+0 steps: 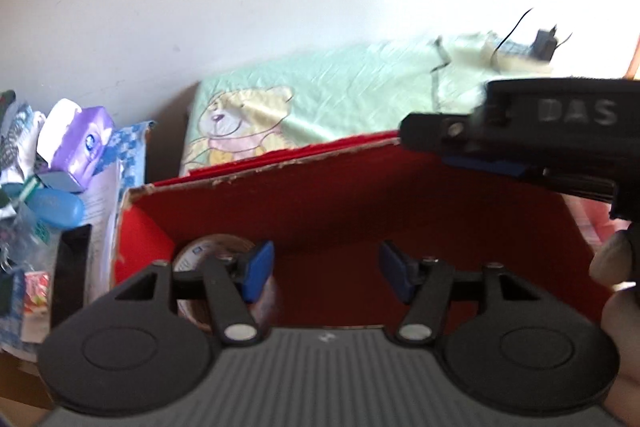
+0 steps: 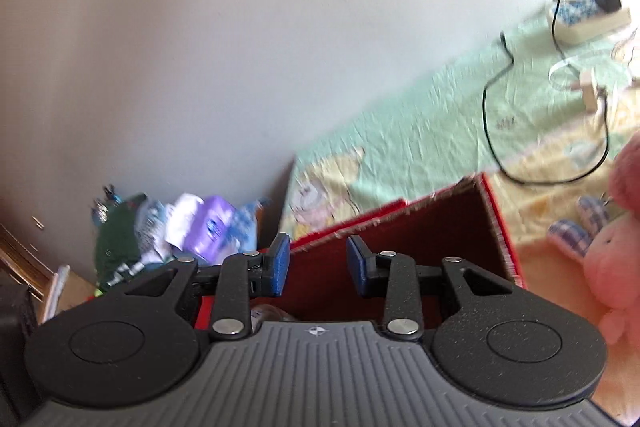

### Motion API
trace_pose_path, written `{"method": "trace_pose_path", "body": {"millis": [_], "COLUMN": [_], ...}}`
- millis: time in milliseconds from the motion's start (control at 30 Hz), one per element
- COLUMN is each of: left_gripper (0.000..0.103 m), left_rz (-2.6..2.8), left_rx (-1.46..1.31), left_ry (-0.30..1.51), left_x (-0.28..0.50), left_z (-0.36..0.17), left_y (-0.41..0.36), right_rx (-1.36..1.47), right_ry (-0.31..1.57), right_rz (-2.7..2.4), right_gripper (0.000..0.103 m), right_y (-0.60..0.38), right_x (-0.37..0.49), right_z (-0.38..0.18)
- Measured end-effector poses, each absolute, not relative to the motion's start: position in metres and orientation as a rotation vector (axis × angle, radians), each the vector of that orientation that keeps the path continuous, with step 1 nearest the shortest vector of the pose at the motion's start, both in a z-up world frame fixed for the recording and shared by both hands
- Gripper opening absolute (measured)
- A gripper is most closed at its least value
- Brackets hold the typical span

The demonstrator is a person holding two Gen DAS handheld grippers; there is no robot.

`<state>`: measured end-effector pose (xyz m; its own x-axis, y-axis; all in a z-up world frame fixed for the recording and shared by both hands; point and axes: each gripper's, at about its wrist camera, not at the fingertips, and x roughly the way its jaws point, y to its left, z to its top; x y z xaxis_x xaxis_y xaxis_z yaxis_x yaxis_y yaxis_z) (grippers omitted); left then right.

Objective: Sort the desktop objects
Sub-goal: 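Move the right gripper out of the box toward the pine cone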

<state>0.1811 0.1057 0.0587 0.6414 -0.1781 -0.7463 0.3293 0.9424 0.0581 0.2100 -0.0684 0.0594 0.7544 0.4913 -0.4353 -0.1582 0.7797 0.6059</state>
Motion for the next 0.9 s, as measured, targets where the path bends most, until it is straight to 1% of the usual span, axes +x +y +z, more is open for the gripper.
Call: {"method": "trace_pose_path", "body": {"millis": [100, 167, 300, 433, 567, 667, 900], "left_gripper": [0.064, 0.066, 0.069, 0.072, 0.072, 0.071, 0.071], "left_rz": [-0.327, -0.365, -0.439, -0.52, -0.623, -0.701, -0.732], "left_rx": [0.168, 0.129, 0.071, 0.087, 0.096, 0.124, 0.142], "left_ry": [0.78, 0.762, 0.72, 0.714, 0.761, 0.839, 0.91], "left_x": [0.157, 0.14, 0.103, 0.067, 0.04, 0.03, 0.025], "left_z": [0.077, 0.086, 0.097, 0.097, 0.078, 0.06, 0.036], "left_y": [0.116, 0.123, 0.131, 0.12, 0.106, 0.09, 0.052], "right_rx": [0.557, 0.561, 0.578, 0.593, 0.63, 0.678, 0.696], "right_ry": [0.518, 0.466, 0.436, 0.472, 0.529, 0.566, 0.71], "right_rz": [0.388, 0.397, 0.376, 0.329, 0.301, 0.293, 0.303], "right_gripper": [0.036, 0.036, 0.036, 0.036, 0.036, 0.036, 0.036], "right_y": [-0.088, -0.103, -0.132, -0.151, -0.163, -0.172, -0.183], "right_x": [0.179, 0.157, 0.123, 0.103, 0.093, 0.088, 0.081], "right_z": [0.077, 0.085, 0.087, 0.076, 0.059, 0.048, 0.021]}}
